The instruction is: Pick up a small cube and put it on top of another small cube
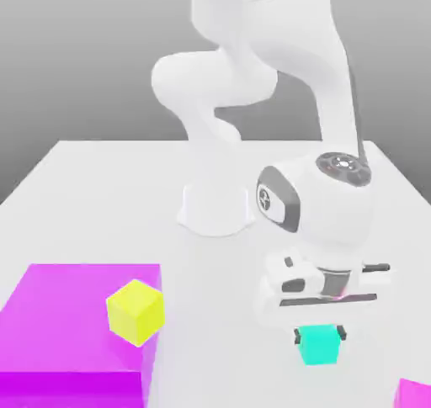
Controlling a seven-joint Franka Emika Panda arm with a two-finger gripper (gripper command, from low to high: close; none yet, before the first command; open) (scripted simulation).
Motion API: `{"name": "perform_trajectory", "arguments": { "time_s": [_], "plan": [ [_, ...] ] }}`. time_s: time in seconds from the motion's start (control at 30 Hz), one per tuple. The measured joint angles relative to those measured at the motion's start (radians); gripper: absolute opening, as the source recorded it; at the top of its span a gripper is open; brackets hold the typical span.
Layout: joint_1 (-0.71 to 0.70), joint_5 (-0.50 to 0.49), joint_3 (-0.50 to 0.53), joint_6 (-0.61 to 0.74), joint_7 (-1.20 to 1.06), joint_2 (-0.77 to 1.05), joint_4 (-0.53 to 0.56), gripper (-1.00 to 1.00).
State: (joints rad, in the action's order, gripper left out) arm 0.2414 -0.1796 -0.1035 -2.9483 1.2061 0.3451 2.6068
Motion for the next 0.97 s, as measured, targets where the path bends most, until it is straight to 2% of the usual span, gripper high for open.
{"name": "perform_trajectory", "arguments": {
  "time_s": [0.1,0.3,0.63,0.73,0.87,0.9,0.97],
  "plan": [
    [0.002,-0.003,0.002,-0.004,0.002,0.005,-0.001,-1.00],
    [-0.045,0.096,-0.071,0.146,-0.068,-0.188,0.041,-1.00],
    [0.155,0.296,-0.171,0.274,-0.022,-0.545,0.263,-1.00],
    [0.160,0.282,-0.183,0.202,0.002,-0.487,0.278,-1.00],
    [0.143,0.171,-0.171,0.065,0.081,-0.345,0.276,-1.00],
    [0.142,0.148,-0.165,0.043,0.097,-0.321,0.275,1.00],
    [0.140,0.148,-0.165,0.043,0.097,-0.321,0.275,1.00]
  ]
}}
